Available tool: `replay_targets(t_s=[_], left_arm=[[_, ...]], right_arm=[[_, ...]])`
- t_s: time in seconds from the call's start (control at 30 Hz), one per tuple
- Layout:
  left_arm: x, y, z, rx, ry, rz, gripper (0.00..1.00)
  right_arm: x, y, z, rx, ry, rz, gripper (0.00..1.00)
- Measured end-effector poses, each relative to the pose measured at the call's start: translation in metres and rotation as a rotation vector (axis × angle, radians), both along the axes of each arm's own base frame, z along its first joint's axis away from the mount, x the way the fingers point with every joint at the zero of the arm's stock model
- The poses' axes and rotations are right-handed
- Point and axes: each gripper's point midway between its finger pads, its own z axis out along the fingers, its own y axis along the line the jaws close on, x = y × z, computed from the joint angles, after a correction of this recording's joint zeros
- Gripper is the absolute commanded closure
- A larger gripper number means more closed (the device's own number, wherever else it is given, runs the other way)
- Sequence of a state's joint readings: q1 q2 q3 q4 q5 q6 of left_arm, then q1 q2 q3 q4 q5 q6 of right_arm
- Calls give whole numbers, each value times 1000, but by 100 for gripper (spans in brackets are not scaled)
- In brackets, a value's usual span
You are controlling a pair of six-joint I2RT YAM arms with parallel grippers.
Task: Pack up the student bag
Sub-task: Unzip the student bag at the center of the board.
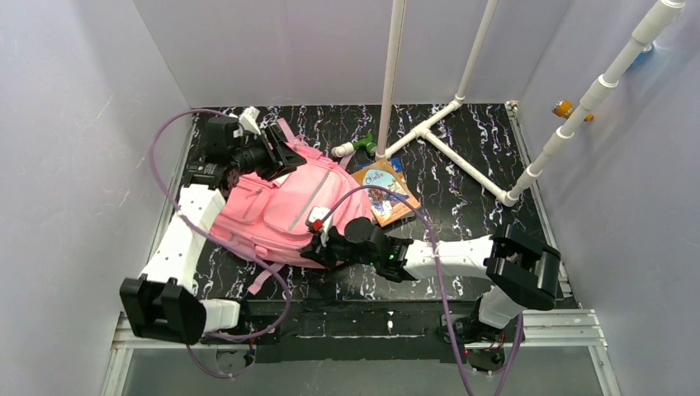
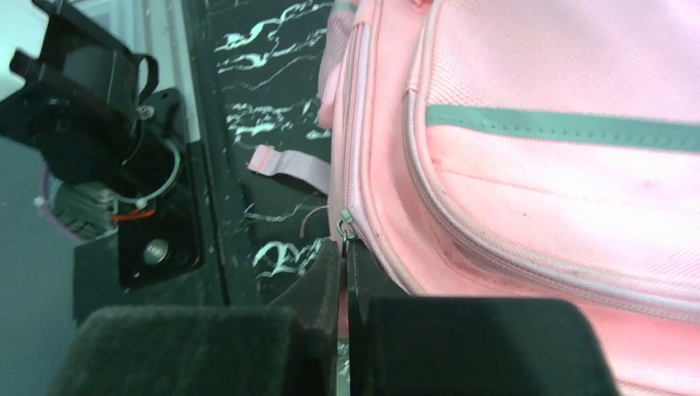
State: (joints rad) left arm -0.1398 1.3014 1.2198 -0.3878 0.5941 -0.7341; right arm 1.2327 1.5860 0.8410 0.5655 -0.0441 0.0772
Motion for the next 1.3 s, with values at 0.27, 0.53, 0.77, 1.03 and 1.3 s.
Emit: replay_targets(t_s=[0.27, 0.53, 0.77, 1.03, 1.3], left_arm=[[-34, 0, -3, 326, -188, -60, 3], [-67, -44, -57, 612, -217, -257, 2], [-69, -39, -77, 740, -198, -244, 6], [-68, 4, -54, 730, -187, -93, 29], [-75, 91, -97, 686, 0, 196, 52]], right_arm=[[-9, -28, -16, 61, 130, 30, 99], [1, -55, 0, 136, 178, 17, 99], [26, -79, 18, 178, 180, -29, 99], [58, -105, 0, 86, 212, -120, 99], [65, -112, -3, 11, 207, -162, 99]])
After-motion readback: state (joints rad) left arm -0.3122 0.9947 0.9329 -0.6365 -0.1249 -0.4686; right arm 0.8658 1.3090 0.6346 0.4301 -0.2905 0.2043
